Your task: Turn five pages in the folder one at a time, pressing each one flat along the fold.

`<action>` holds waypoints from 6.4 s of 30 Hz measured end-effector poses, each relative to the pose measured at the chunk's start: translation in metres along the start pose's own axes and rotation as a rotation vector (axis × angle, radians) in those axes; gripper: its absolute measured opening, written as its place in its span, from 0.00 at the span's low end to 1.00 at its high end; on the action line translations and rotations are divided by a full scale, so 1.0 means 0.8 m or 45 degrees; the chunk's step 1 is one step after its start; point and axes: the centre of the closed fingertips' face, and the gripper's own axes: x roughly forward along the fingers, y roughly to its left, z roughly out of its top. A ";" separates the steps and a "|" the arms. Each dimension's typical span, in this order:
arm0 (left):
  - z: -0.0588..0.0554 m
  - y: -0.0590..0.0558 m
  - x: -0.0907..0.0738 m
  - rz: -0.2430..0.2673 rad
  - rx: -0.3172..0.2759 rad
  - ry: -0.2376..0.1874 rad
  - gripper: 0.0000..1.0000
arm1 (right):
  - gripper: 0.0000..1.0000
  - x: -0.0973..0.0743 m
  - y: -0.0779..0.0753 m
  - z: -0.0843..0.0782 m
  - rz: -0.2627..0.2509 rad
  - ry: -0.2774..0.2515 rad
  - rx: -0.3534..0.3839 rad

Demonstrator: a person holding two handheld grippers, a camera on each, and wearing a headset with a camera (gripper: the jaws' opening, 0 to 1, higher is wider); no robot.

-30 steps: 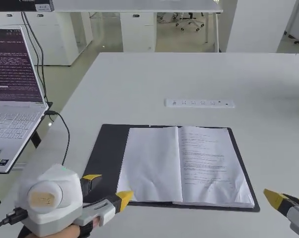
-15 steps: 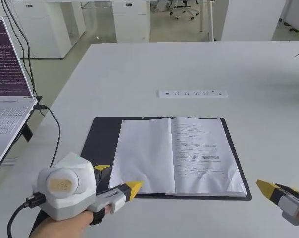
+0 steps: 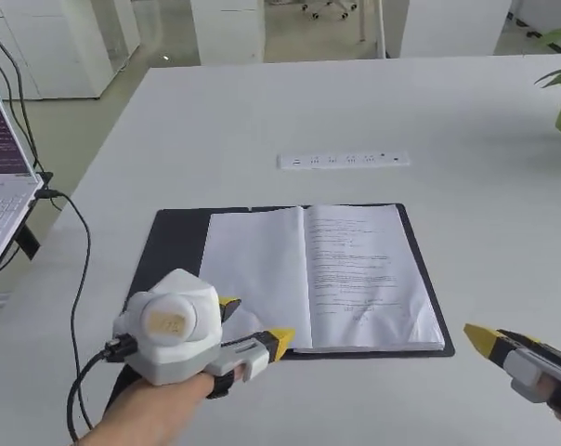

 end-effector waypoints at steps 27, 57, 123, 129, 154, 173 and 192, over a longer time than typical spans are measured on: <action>-0.015 -0.091 0.159 -0.099 0.099 0.103 0.49 | 0.30 0.025 -0.025 -0.018 0.041 0.074 0.023; -0.032 -0.087 0.196 -0.039 0.217 -0.060 0.39 | 0.29 0.051 -0.021 -0.032 0.092 0.105 0.045; -0.028 -0.069 0.198 -0.004 0.131 -0.069 0.07 | 0.00 0.105 -0.012 -0.048 0.161 0.226 0.024; -0.027 -0.070 0.199 -0.016 0.129 -0.051 0.08 | 0.00 0.104 -0.009 -0.041 0.164 0.181 0.032; 0.001 -0.031 0.109 -0.022 0.023 -0.094 0.18 | 0.00 0.087 0.093 0.003 0.412 0.086 -0.169; 0.011 0.061 -0.010 0.125 -0.068 -0.209 0.18 | 0.00 0.117 0.245 -0.009 0.748 0.100 -0.265; -0.007 0.135 -0.093 0.274 -0.160 -0.262 0.18 | 0.00 0.183 0.318 -0.071 0.788 0.271 -0.313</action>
